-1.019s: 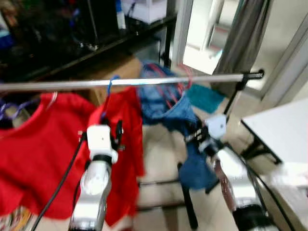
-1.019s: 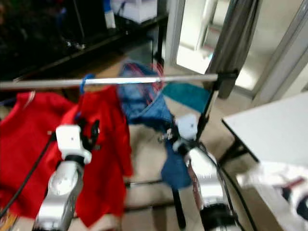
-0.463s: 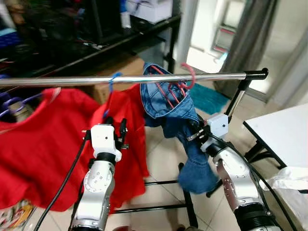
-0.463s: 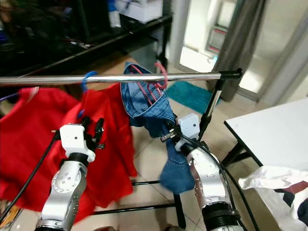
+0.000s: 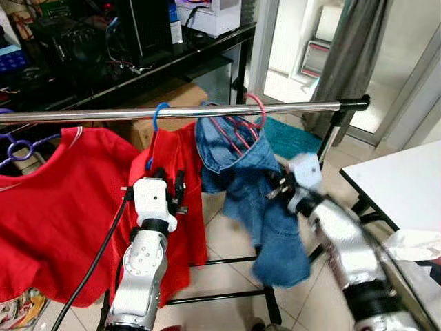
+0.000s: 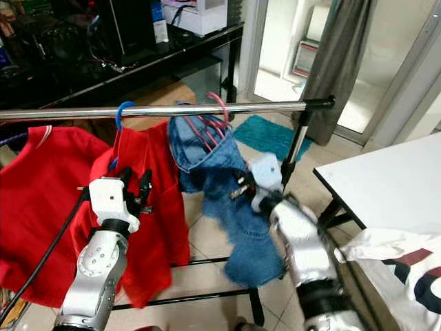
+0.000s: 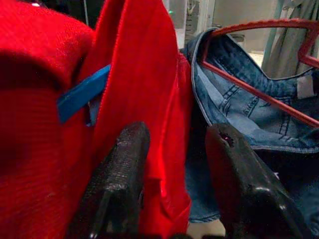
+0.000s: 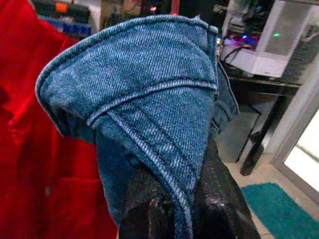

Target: Hang hanger

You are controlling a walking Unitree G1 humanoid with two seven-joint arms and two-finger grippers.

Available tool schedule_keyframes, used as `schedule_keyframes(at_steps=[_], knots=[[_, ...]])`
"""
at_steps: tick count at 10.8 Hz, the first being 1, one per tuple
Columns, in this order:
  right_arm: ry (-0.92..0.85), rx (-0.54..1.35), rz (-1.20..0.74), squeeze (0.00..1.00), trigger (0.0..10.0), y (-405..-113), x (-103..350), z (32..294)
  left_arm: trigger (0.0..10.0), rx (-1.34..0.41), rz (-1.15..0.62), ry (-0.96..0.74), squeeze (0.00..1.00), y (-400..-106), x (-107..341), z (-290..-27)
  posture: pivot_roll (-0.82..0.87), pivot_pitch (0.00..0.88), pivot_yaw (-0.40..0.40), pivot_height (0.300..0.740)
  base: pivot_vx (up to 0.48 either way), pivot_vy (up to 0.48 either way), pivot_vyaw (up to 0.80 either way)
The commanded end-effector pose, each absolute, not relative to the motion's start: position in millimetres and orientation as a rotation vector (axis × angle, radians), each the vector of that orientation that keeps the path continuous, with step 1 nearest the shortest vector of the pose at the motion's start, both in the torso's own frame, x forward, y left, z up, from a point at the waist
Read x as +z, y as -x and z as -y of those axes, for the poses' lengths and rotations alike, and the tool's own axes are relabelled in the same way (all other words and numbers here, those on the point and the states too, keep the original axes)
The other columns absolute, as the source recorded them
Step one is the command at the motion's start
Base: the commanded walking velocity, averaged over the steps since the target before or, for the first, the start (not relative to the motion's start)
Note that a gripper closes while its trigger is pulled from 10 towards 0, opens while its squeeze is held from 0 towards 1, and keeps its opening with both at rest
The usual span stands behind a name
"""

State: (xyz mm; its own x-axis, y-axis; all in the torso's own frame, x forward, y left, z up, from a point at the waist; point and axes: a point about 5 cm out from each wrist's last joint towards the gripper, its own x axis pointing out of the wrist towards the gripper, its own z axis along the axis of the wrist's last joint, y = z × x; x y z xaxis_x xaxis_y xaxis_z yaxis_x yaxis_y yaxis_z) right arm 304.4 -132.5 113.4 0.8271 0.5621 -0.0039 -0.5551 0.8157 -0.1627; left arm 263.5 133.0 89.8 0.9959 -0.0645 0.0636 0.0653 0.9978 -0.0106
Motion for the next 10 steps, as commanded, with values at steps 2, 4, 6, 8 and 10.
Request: schedule_keyframes(at_steps=[2,4,6,8,10], knots=[[0.233,0.640,0.045,0.00,10.0,-310,129,131,10.0,-0.073,0.065,0.001,0.00,-265,90,-132,0.07,0.002,0.029,0.740,0.000,0.000,0.00],[0.304,0.681,-0.018,0.00,10.0,-308,132,132,10.0,-0.079,0.061,-0.001,0.00,-266,89,-131,0.07,0.000,0.028,0.740,0.000,0.000,0.00],[0.332,0.685,-0.067,0.00,10.0,-305,130,137,10.0,-0.090,0.056,0.002,0.00,-266,88,-130,0.07,0.000,0.030,0.740,0.000,0.000,0.00],[0.333,0.678,-0.103,0.00,10.0,-302,126,139,10.0,-0.097,0.055,0.002,0.00,-266,88,-129,0.07,0.000,0.030,0.740,0.000,0.000,0.00],[0.326,0.679,-0.137,0.00,10.0,-298,121,137,10.0,-0.101,0.053,0.000,0.00,-265,88,-129,0.07,0.000,0.030,0.740,0.000,0.000,0.00]])
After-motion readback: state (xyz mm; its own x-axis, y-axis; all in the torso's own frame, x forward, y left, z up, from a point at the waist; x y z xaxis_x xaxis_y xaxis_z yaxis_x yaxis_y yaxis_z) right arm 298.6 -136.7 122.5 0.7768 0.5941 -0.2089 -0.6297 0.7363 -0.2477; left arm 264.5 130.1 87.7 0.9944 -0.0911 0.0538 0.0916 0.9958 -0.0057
